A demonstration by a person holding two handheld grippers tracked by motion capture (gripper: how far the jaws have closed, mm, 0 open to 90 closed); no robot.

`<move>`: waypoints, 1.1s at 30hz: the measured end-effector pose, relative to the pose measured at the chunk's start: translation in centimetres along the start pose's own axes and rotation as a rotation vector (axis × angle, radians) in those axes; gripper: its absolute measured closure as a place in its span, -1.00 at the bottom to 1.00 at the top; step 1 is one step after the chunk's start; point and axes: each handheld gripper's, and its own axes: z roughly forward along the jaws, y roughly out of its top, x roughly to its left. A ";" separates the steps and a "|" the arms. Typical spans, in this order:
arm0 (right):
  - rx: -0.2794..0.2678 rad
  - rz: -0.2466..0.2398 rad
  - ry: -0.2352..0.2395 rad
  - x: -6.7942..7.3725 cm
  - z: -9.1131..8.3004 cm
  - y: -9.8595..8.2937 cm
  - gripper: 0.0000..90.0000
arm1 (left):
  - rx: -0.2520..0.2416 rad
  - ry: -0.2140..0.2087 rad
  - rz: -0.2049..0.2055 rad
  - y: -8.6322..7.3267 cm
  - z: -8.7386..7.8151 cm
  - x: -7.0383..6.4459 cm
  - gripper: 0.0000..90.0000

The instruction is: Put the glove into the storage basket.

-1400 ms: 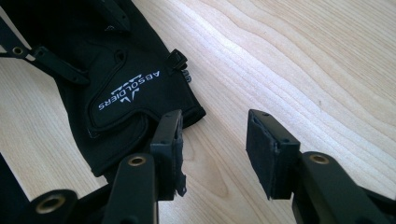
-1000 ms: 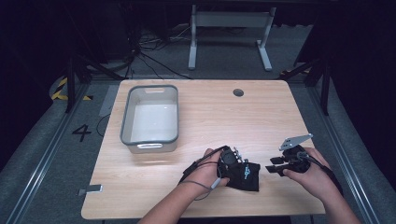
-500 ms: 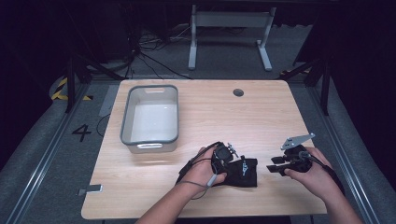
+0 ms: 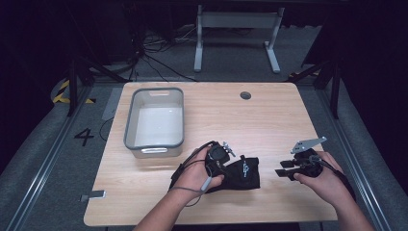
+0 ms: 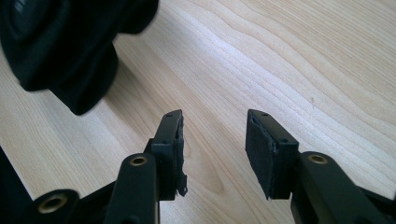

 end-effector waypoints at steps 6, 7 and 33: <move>-0.003 0.006 0.003 0.0 0.1 0.1 0.28 | -0.051 0.017 -0.061 -0.3 -2.5 0.0 0.53; -0.005 0.007 0.005 0.1 0.1 0.1 0.28 | -0.059 0.015 -0.068 -0.4 -3.0 0.0 0.53; 0.003 0.039 0.026 -1.0 1.2 0.5 0.26 | -0.145 0.135 -0.302 -0.8 -11.1 4.2 0.52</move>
